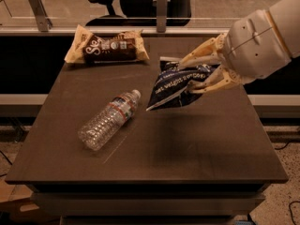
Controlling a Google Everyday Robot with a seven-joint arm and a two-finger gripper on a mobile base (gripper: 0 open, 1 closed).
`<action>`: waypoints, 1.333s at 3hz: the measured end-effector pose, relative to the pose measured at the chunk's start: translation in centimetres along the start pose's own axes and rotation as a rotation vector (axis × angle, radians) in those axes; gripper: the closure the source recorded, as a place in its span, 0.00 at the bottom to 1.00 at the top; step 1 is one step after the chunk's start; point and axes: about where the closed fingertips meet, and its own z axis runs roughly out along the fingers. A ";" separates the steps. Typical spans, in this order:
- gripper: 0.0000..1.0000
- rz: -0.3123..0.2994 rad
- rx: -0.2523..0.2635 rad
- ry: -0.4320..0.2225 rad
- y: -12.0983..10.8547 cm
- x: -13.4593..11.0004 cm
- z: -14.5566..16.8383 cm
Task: Move blue chip bag near water bottle
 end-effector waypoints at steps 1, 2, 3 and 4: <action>1.00 -0.016 0.013 -0.012 0.6 0.7 1.9; 1.00 -0.007 0.055 0.037 0.9 2.0 3.4; 1.00 0.007 0.095 0.118 1.1 3.2 4.6; 1.00 0.007 0.111 0.216 1.7 3.4 5.8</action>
Offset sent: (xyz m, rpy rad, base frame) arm 0.0228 0.0033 -0.0657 -0.0229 -0.0937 -0.1203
